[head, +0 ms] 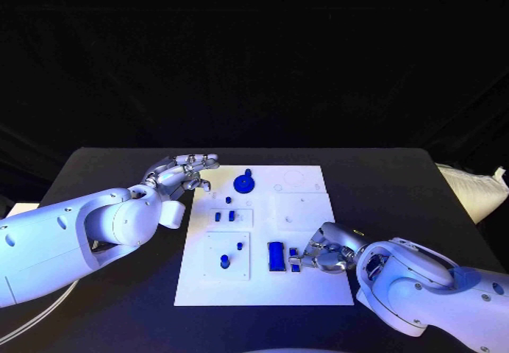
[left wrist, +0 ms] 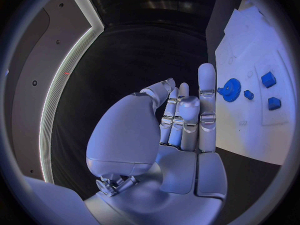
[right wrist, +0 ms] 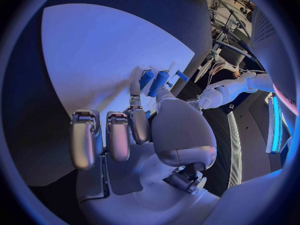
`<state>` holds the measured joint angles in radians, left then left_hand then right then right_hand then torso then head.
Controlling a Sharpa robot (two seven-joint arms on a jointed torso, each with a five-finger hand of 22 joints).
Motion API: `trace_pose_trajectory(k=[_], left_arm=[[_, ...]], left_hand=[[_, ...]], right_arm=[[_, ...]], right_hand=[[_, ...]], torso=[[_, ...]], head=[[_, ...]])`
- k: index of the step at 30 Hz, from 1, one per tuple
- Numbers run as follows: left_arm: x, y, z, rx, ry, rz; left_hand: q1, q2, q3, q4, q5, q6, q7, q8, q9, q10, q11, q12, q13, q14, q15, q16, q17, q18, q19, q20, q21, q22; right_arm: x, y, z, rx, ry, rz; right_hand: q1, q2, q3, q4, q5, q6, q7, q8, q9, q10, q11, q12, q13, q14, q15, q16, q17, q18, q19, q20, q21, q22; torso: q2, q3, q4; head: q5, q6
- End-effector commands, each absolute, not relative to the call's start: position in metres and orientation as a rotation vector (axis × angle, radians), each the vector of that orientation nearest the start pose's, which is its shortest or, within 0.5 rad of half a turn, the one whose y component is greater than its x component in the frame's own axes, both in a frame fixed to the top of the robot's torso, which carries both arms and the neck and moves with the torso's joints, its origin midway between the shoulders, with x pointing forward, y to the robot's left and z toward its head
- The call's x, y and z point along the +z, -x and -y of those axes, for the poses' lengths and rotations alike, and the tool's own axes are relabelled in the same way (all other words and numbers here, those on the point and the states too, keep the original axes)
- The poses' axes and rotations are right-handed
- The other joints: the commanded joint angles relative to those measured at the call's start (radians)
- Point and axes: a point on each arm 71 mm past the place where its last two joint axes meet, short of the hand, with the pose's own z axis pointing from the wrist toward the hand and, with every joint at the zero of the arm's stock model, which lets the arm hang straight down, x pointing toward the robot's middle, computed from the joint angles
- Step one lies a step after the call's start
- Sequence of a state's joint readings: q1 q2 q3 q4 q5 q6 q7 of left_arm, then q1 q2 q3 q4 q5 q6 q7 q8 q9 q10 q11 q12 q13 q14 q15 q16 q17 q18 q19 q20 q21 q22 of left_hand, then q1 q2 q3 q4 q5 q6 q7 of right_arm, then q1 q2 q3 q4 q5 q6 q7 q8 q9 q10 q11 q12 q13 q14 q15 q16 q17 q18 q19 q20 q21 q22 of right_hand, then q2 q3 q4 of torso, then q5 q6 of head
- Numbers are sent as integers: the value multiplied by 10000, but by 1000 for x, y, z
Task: Assemble the parts on the task board
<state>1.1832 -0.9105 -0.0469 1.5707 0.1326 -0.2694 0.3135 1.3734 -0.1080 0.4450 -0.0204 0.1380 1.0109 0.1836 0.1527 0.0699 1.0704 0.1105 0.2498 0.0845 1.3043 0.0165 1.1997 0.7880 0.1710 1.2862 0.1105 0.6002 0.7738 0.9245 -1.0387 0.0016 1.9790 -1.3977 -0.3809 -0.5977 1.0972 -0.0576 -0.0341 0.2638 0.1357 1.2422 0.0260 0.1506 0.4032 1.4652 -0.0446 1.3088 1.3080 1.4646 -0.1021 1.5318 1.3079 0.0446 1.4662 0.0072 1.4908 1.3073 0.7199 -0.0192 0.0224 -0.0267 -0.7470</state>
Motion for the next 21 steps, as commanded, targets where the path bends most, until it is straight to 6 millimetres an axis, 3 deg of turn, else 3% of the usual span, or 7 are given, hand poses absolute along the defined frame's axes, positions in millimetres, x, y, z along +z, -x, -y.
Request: trace_pose_trajectory(k=[1,7,21], left_arm=[[-192,-476,-227,-15626,13242,-14804],[-192,-476,-227,-15620,13238,-14799],[-193,-476,-227,-15620,13230,-14800]], left_hand=[[-30,17,-8,-62,18,-39,9,38,3,-69,-5,52,-10,-52,28,1,-10,101,-35,30,-49,-16],[-30,17,-8,-62,18,-39,9,38,3,-69,-5,52,-10,-52,28,1,-10,101,-35,30,-49,-16],[-30,17,-8,-62,18,-39,9,38,3,-69,-5,52,-10,-52,28,1,-10,101,-35,30,-49,-16]], right_arm=[[-245,-348,191,5604,-1990,-20104],[-246,-346,193,5563,-1784,-20248],[-257,-352,191,5216,-1768,-20491]], right_hand=[[517,-12,-39,-267,-10,-67,0,19,38,628,-29,-59,1431,938,-69,31,1988,-194,647,-87,18,1728],[1154,36,-122,-620,-161,-87,16,6,86,623,-18,-69,1436,937,-56,28,1985,-195,646,-76,16,1731],[1320,201,-152,-687,-161,-86,13,-2,108,622,-19,-76,1438,937,-55,28,1986,-196,648,-71,19,1738]], torso=[[-1,8,-13],[-8,3,-7],[13,-2,11]], head=[[21,-4],[-6,-2],[-6,-7]])
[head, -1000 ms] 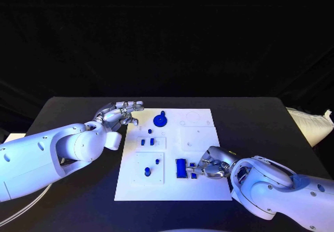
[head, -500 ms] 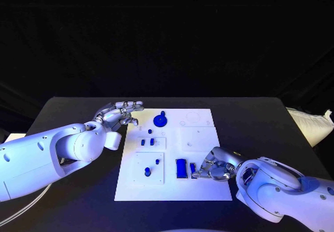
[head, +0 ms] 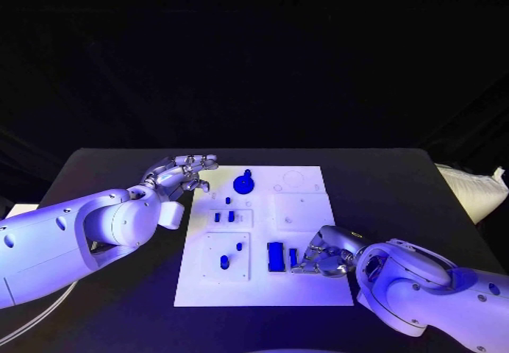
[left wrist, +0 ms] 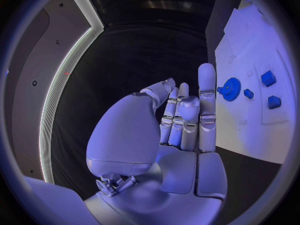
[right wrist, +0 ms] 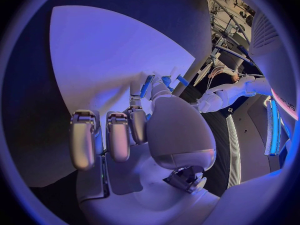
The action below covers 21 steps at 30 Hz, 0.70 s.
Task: Assemble the parts on the task board
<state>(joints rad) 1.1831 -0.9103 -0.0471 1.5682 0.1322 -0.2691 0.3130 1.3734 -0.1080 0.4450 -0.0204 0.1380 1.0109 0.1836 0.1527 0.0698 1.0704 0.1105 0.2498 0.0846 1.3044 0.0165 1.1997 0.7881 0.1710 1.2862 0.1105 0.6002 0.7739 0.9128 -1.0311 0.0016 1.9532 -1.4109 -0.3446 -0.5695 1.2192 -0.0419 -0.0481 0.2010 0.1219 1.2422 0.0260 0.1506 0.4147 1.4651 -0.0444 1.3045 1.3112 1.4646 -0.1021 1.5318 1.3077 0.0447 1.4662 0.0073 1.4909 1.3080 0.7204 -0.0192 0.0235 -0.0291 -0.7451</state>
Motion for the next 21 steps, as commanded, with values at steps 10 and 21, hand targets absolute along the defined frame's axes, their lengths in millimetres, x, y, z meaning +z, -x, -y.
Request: trace_pose_trajectory(k=[10,21], left_arm=[[-193,-476,-228,-15589,13240,-14791],[-201,-475,-228,-15483,13376,-14838]], left_hand=[[-32,23,-9,-67,20,-53,12,48,2,-94,-4,79,-12,-55,30,4,-18,102,-39,32,-51,-17],[-52,12,-22,-63,16,-60,14,55,1,-107,1,96,-13,-87,34,-27,-91,101,-47,35,-56,-18]], right_arm=[[-256,-351,191,5547,-1895,-20253],[-240,-360,204,8199,-3304,-19522]], right_hand=[[-50,48,-235,45,66,-93,35,-14,14,622,-3,-31,1412,936,-43,24,1983,-194,641,-64,5,1719],[-62,-55,-825,280,108,-943,357,-533,-145,331,265,-931,1055,838,156,-254,1530,-66,395,87,-453,1228]], torso=[[-9,5,-18],[-175,-9,-19]], head=[[63,-36],[52,-7]])
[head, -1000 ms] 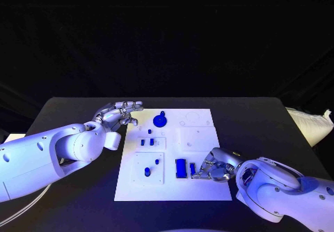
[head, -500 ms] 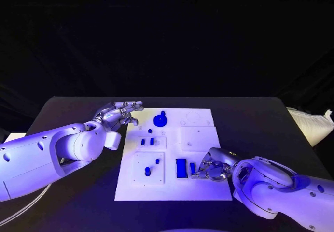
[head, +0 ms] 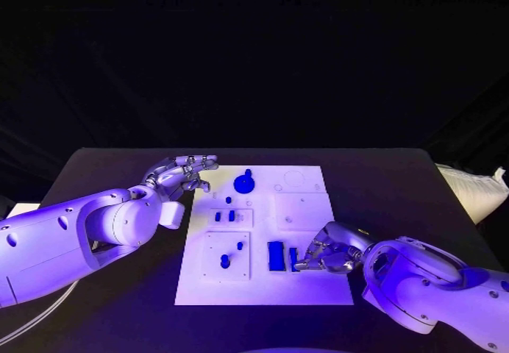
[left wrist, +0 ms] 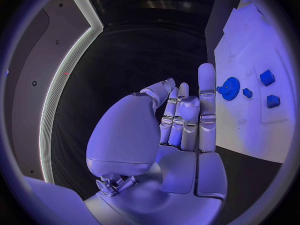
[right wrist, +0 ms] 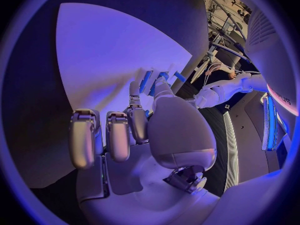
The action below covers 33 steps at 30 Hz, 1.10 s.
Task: Assemble the parts on the task board
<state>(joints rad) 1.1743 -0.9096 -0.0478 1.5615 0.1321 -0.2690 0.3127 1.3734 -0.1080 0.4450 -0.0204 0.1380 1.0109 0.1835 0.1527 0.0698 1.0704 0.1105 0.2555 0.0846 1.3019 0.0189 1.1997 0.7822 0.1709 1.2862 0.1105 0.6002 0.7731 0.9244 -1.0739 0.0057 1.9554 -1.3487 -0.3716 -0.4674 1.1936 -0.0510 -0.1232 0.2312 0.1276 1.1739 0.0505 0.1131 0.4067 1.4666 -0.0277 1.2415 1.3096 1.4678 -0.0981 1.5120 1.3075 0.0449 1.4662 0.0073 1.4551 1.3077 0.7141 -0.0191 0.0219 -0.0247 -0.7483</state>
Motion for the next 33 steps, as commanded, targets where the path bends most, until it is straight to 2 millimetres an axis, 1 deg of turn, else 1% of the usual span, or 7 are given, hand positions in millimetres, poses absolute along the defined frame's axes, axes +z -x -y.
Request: trace_pose_trajectory(k=[1,7,14,25,31,32,33], left_arm=[[-202,-475,-228,-15481,13391,-14840],[-210,-479,-224,-15580,13394,-14798],[-218,-490,-221,-15512,13359,-14530],[-222,-518,-233,-14684,13280,-13487],[-219,-531,-235,-14363,13209,-13006],[-223,-528,-234,-14366,13381,-13520],[-223,-528,-234,-14356,13378,-13515]], left_hand=[[-67,7,-31,-58,14,-63,14,60,2,-114,3,49,-14,-82,14,-45,-69,101,-55,37,-60,-12],[-253,-26,-209,21,-37,-93,-8,150,6,-214,2,225,-17,-704,46,-632,-1096,102,-330,75,-257,-105],[-376,-4,-623,121,-79,-150,-64,266,-17,-421,28,411,-103,-2258,112,-2492,-2951,104,-1421,178,-1209,-658],[-298,55,-376,288,-55,-234,67,-109,-41,-115,306,-718,-234,-3314,958,-8296,-5844,60,-4219,1063,-4332,-3070],[-285,53,-456,311,-48,-156,88,-354,-42,-16,435,-1365,-232,-3175,1130,-9587,-6512,145,-4357,1379,-4966,-3954],[-4321,325,-1642,204,-447,-3194,-511,-683,-698,-3236,-54,-1677,-846,-6189,727,-10224,-6863,-513,-6933,600,-5248,-5028],[-4472,374,-1690,204,-447,-3296,-523,-710,-698,-3353,-52,-1719,-846,-6281,720,-10299,-6903,-513,-7027,597,-5273,-5112]], right_arm=[[-239,-363,206,8623,-3655,-19390],[-229,-400,224,10642,-6458,-17954],[-227,-454,249,11809,-10025,-15716],[-229,-509,253,12982,-11481,-13620],[-230,-520,245,13384,-11197,-13464],[-234,-518,248,12378,-11295,-13859],[-234,-518,248,12381,-11299,-13845]], right_hand=[[290,62,-77,-57,75,-400,164,-242,-107,273,139,-424,1020,809,153,-52,1541,-62,382,111,-117,1210],[1271,379,-69,-574,304,-1017,467,-476,-430,-525,405,-2583,36,480,384,-943,261,235,-204,346,-1227,74],[2369,883,77,-1106,319,-1666,774,-483,-858,-2792,677,-8343,-3504,-1420,628,-6374,-5537,1378,-2955,585,-7249,-5543],[3410,992,574,-1143,43,-1999,1153,-447,-2073,-3542,1519,-11882,-9748,-3742,1887,-12938,-9859,1450,-4742,1811,-12112,-9117],[3315,1058,828,-1309,93,-1903,1245,-503,-2710,-3329,1513,-11783,-11622,-2777,1809,-13848,-11056,1422,-3661,1744,-12901,-10115],[-1231,510,1232,-2312,-319,-4898,707,-1131,-3075,-6806,1164,-12415,-11946,-6501,981,-14210,-11595,751,-7102,1240,-13371,-10947],[-1428,510,1232,-2312,-319,-5005,695,-1131,-3117,-6907,1133,-12415,-12031,-6579,981,-14224,-11661,748,-7159,1195,-13413,-11022]], torso=[[-142,-10,-4],[-426,-30,6],[-731,-107,7],[-957,-51,-123],[-976,16,-159],[-968,-38,-115],[-979,-34,-117]], head=[[7,50],[6,136],[-73,474],[-30,1235],[25,1480],[-10,1328],[-6,1330]])
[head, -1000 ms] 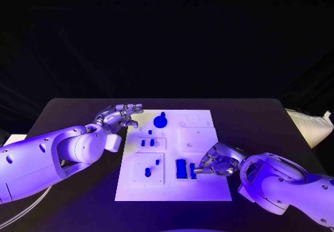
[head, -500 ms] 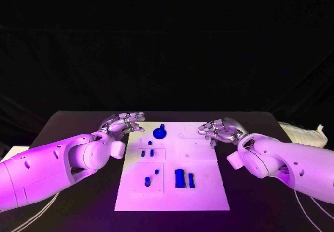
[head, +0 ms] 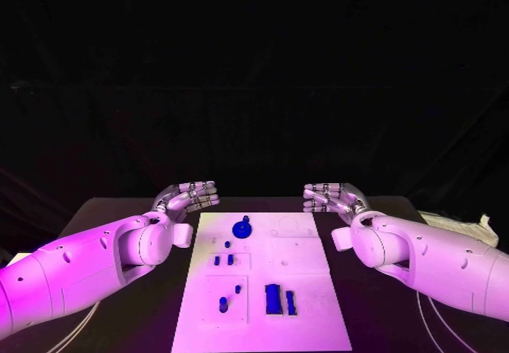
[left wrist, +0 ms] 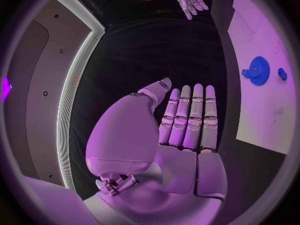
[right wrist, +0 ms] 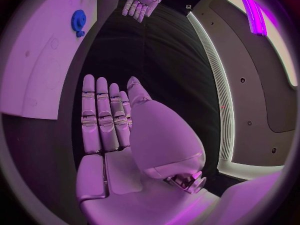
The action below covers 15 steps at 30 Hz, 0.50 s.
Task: Assemble the parts on the task board
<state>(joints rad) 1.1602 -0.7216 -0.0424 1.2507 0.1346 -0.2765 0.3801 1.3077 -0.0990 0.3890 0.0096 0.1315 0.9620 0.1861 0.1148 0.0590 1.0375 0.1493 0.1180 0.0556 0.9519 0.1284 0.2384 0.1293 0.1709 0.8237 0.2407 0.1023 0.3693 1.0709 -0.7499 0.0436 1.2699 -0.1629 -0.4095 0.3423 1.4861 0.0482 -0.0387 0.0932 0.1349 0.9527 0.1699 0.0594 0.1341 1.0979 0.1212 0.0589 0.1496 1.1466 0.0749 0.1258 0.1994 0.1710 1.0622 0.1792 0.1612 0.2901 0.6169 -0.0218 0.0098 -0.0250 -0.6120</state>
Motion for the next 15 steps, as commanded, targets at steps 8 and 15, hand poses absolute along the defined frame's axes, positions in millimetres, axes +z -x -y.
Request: trace_pose_trajectory(k=[8,15], left_arm=[[-226,-516,-225,-13891,13184,-13290],[-227,-492,-209,-13095,12725,-12815]], left_hand=[[-6349,990,-1891,-96,-1315,-4654,-900,-1148,-590,-5031,-717,-1180,-556,-4608,-1284,-1166,-1293,-723,-3990,-1170,-1023,-1796],[-7981,990,-2378,-96,-1315,-5859,-1132,-1148,-590,-6328,-1493,-1180,-556,-5799,-1284,-1463,-1293,-839,-5019,-1468,-1023,-2256]], right_arm=[[-231,-504,231,12459,-11519,-13282],[-227,-479,206,12412,-11884,-12525]], right_hand=[[-7219,-482,387,-932,-1349,-4617,-824,-594,-1341,-5319,-1212,-589,-740,-5543,-749,-1258,-974,-684,-5145,-874,-782,-1413],[-9072,-482,387,-932,-1349,-5812,-1699,-594,-1341,-6690,-1212,-589,-1496,-6982,-749,-1258,-1222,-904,-6474,-1792,-1612,-1772]], torso=[[-480,140,-63],[-727,218,-98]], head=[[163,67],[250,120]])
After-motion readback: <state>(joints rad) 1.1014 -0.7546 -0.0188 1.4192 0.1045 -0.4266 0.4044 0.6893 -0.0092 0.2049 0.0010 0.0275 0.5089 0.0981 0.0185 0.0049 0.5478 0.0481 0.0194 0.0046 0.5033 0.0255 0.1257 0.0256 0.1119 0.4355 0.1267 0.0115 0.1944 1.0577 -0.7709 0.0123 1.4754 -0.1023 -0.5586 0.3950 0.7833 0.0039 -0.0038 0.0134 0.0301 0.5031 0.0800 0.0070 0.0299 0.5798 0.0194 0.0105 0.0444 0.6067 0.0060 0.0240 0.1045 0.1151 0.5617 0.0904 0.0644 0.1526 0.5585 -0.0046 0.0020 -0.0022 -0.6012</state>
